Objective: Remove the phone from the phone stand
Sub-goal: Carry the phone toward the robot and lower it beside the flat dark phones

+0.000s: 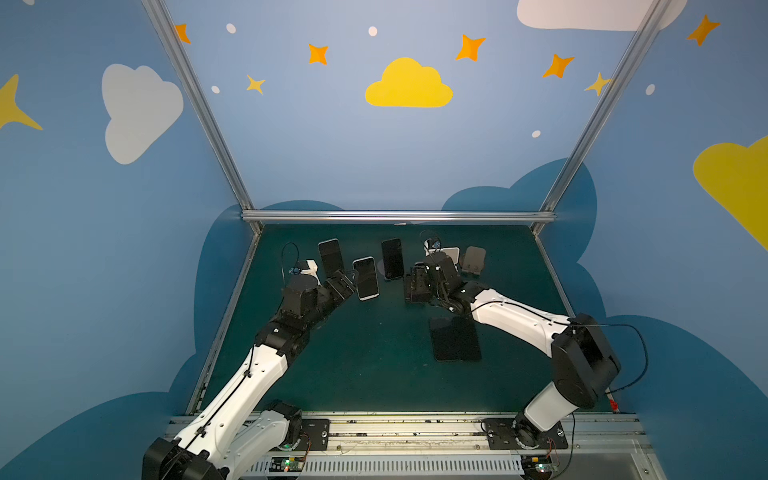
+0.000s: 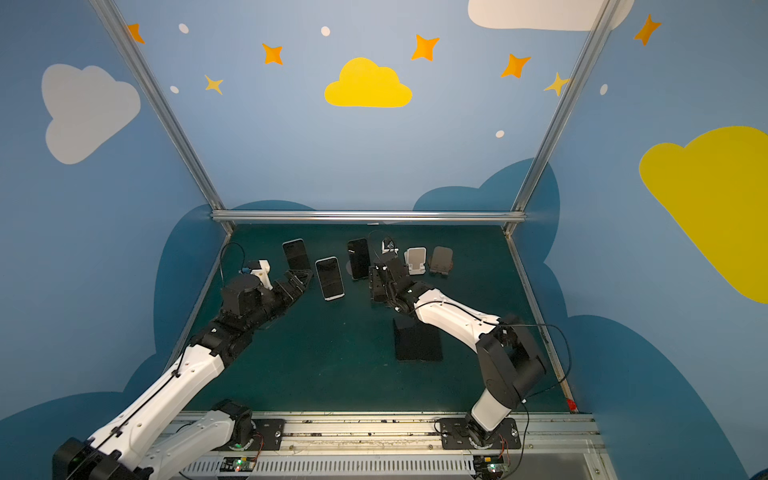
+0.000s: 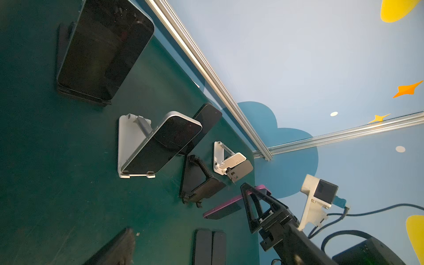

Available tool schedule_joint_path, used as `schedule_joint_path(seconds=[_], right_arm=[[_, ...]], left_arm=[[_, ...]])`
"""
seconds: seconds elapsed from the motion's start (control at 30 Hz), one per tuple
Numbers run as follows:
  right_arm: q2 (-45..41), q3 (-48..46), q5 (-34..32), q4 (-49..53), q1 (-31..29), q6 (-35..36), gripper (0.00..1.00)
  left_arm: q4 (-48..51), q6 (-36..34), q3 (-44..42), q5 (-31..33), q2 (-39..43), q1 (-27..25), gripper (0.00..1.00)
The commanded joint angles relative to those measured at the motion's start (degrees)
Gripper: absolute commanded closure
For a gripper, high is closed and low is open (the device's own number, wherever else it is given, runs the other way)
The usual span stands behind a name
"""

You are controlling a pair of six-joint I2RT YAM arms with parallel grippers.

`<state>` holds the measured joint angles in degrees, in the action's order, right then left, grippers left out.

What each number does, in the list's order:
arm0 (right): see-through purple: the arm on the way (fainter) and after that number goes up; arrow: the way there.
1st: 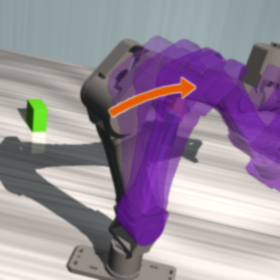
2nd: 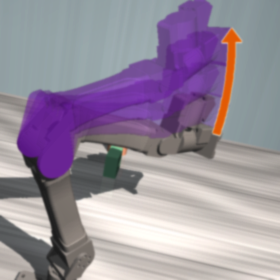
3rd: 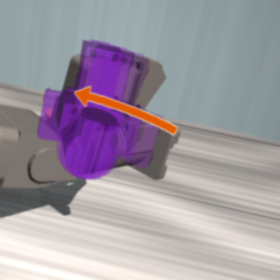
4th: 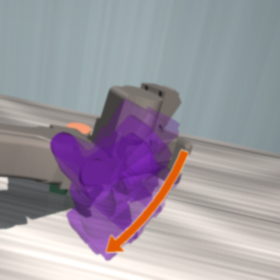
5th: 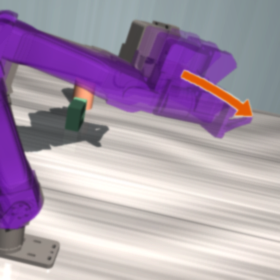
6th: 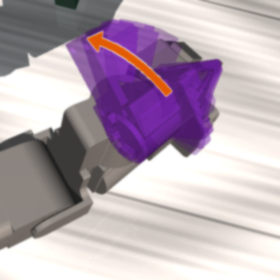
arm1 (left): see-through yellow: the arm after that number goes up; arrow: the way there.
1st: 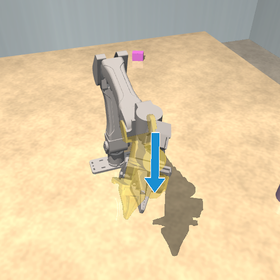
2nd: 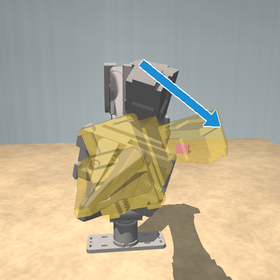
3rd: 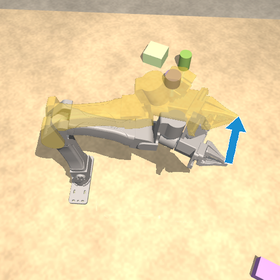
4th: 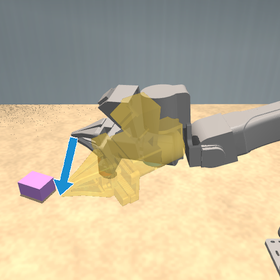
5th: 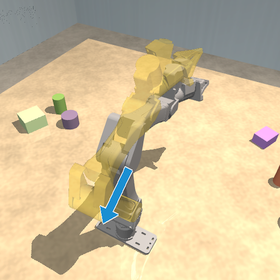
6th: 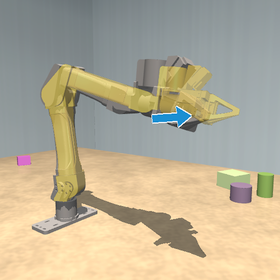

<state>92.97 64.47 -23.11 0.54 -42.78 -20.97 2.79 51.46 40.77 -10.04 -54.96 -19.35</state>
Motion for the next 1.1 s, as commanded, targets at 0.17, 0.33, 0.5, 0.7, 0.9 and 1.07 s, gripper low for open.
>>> schedule_joint_path(seconds=[0.17, 0.33, 0.5, 0.7, 0.9, 1.07], right_arm=[[-5.5, -0.5, 0.8, 8.3, -0.9, -1.9, 0.37], [-7.8, -0.2, 3.5, 17.0, -0.9, -4.9, 0.38], [-11.2, -4.0, 5.1, 19.3, -1.5, -6.8, 0.39], [-13.3, -7.2, 6.0, 19.5, -4.2, -9.5, 0.40], [-10.5, -8.2, 6.2, 19.8, -8.4, -12.3, 0.40], [-4.8, -6.0, 6.6, 21.1, -11.2, -13.7, 0.40]], left_arm=[[-0.8, 0.0, 0.1, -1.3, -0.9, 0.1, 0.00], [-0.9, 0.1, 0.0, -1.6, -1.2, 0.0, 0.00], [-1.4, 0.7, 0.0, -3.2, -1.8, 0.0, 0.00], [-1.3, 0.7, 0.2, -3.9, -2.0, -0.2, 0.00], [-1.4, 0.9, 0.1, -4.1, -2.0, -0.2, 0.00], [-1.2, 0.5, 0.3, -4.0, -1.9, -0.5, 0.00]])
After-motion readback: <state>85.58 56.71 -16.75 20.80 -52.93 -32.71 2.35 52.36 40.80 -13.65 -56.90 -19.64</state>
